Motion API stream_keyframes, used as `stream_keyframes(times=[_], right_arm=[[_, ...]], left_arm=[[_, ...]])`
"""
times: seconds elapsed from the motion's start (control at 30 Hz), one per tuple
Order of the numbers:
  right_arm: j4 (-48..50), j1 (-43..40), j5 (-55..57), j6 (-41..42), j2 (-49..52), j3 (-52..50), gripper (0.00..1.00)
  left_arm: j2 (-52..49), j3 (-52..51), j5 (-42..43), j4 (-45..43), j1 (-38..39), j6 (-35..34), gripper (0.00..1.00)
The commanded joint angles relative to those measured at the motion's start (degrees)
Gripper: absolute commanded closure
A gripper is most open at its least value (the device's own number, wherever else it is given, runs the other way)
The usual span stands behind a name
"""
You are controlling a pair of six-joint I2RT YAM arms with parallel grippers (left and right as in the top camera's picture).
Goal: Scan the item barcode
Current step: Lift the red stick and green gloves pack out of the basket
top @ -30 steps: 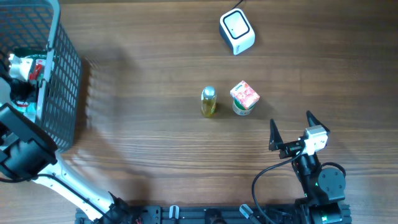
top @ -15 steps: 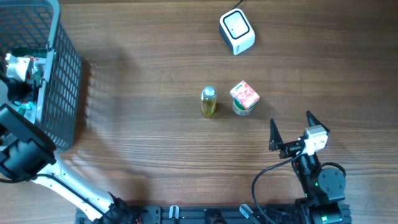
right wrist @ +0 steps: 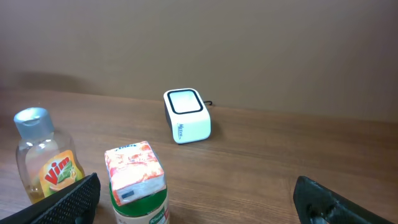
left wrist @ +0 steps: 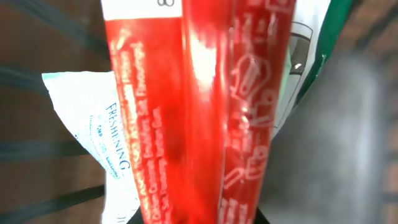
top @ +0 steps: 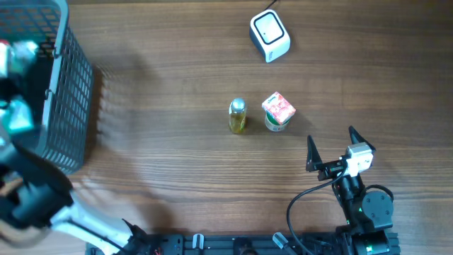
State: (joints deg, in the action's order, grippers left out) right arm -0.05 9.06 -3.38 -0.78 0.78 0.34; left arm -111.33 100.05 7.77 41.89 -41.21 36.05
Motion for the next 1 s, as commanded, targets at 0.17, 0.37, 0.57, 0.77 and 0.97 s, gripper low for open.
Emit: stream_keyframes(times=[0.17,0.37,0.57,0.77,0.97], right_arm=[[0.1,-0.3,0.5,-0.6,-0.5,0.0,0.0],[0.1,-0.3,0.5,-0.6,-0.5,0.0,0.0],[0.1,-0.3,0.5,-0.6,-0.5,0.0,0.0],[0.1,-0.3,0.5,-0.6,-0.5,0.0,0.0],[0.1,-0.3,0.5,-0.6,-0.5,0.0,0.0]], left_arm=[[27.6,0.9,6.7,-8.7,0.2,-24.7,0.96],[37.1,0.9,17.2,-6.7,4.1,-40.7,0.96],[41.7,0.9,17.2,5.4,15.9,-42.1,0.96],[41.9,-0.2,13.4,19.1,29.6,-42.1,0.96],[41.1,-9.0,2.0,22.6,43.5,-43.3,0.96]])
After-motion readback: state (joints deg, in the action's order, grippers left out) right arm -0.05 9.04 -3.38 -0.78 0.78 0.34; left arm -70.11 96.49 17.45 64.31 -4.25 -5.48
